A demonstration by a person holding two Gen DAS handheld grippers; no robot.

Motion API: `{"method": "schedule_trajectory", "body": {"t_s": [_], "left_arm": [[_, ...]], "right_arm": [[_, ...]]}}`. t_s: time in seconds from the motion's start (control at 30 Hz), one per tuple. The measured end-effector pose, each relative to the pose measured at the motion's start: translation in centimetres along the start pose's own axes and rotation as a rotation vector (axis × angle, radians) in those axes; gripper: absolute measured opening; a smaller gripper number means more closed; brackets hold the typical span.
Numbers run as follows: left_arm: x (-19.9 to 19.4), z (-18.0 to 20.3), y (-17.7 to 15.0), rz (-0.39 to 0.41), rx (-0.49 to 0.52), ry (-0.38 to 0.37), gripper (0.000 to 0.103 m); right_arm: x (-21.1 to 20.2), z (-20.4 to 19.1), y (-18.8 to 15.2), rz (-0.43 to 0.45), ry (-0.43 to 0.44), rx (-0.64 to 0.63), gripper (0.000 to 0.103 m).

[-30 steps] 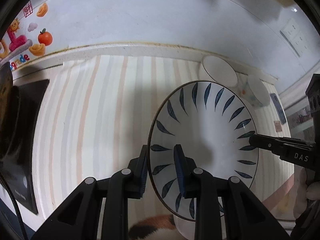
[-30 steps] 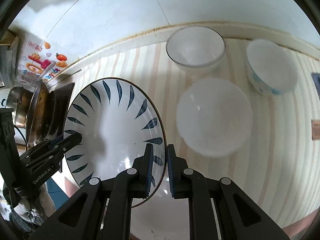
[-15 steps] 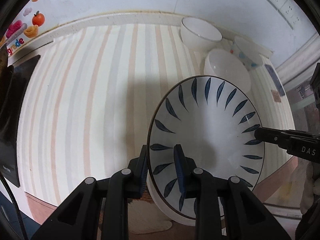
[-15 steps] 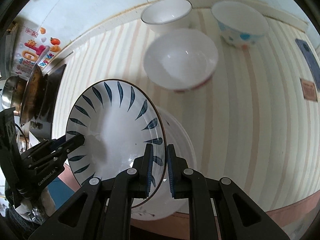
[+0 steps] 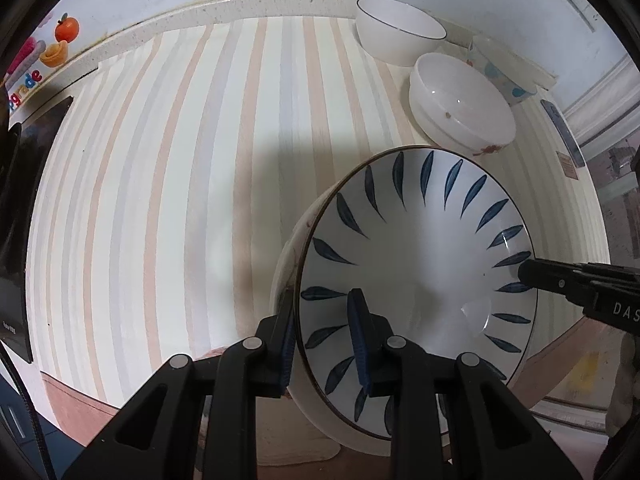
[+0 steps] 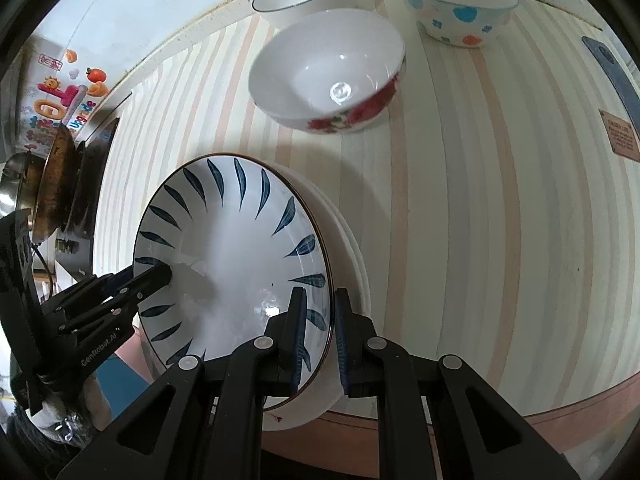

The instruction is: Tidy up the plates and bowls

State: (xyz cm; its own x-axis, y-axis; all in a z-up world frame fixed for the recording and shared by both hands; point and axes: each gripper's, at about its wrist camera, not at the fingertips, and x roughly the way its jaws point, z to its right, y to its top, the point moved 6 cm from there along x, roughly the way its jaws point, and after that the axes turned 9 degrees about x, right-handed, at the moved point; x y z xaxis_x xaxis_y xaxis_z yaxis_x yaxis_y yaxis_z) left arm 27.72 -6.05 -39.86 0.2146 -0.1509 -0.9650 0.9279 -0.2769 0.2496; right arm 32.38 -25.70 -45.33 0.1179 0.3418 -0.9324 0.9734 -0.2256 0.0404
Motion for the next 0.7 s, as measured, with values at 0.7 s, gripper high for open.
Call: {"method": "schedule_trajectory", "body": {"t_s": [0.7], "left_arm": [[0.5,0.31,-0.23,0.005,-0.072,0.046,0.023]], "right_arm": [[0.71,0.73,-0.46,-0.042,0.074,-0.014,0.018]]}}
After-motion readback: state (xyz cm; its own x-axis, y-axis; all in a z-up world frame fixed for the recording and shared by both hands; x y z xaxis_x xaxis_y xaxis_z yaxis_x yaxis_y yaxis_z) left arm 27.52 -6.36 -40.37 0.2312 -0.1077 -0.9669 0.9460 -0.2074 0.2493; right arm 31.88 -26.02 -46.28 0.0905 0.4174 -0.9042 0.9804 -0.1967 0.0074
